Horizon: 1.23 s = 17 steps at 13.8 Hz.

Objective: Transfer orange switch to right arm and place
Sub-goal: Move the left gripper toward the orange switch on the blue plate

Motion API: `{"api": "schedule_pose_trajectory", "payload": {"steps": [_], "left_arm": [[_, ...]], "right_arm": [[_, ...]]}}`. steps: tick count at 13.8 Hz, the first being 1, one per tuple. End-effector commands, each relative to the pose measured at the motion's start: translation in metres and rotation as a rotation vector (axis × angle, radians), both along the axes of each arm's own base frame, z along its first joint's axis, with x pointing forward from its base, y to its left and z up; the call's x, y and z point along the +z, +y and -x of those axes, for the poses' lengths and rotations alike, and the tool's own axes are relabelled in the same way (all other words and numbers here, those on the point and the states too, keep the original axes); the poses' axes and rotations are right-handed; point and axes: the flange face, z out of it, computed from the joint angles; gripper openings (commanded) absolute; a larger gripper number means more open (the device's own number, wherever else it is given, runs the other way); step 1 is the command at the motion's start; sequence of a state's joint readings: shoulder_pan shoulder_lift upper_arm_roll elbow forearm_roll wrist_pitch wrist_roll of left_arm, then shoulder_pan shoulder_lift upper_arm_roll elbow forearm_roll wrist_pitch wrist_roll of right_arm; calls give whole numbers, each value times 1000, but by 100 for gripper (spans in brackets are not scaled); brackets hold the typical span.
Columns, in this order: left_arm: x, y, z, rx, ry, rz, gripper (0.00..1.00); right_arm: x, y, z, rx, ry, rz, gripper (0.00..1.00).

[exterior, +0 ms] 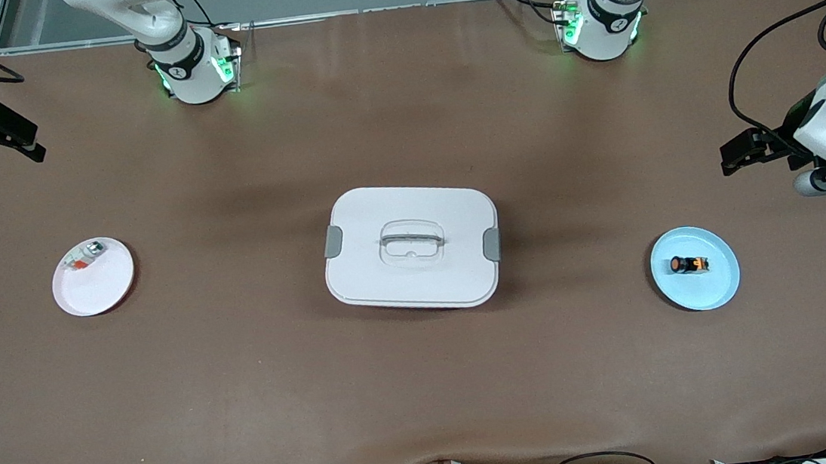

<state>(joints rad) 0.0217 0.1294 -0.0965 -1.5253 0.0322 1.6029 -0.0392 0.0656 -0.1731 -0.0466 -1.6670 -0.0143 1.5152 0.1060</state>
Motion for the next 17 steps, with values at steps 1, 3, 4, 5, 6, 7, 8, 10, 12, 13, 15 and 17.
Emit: {"api": "schedule_pose_trajectory", "payload": {"steps": [1, 3, 4, 5, 6, 7, 8, 10, 12, 13, 15, 17], "left_arm": [[-1, 0, 4, -19, 20, 19, 100], [2, 1, 4, -18, 19, 19, 100], [3, 1, 4, -19, 17, 20, 100], [2, 3, 3, -19, 19, 18, 100], [2, 3, 3, -19, 19, 18, 100], [3, 6, 3, -13, 17, 20, 100], [4, 6, 3, -4, 13, 26, 100], [5, 7, 2, 13, 6, 41, 100], [3, 23, 1, 29, 9, 48, 100], [2, 23, 0, 27, 9, 45, 100], [2, 20, -1, 27, 0, 45, 100], [2, 22, -1, 34, -1, 41, 100]], "right_arm": [[4, 0, 0, -7, -3, 3, 100], [4, 0, 0, -7, -5, 3, 100], [4, 0, 0, -5, -5, 3, 100], [4, 0, -1, -7, -3, 3, 100], [4, 0, 0, -5, -5, 3, 100], [4, 0, -1, -5, -3, 3, 100], [4, 0, -1, -5, -3, 3, 100], [4, 0, -1, -5, -3, 3, 100], [4, 0, -1, -5, -5, 3, 100], [4, 0, -1, -5, -5, 3, 100], [4, 0, -1, -5, -5, 3, 100], [4, 0, -1, -5, -5, 3, 100]]}}
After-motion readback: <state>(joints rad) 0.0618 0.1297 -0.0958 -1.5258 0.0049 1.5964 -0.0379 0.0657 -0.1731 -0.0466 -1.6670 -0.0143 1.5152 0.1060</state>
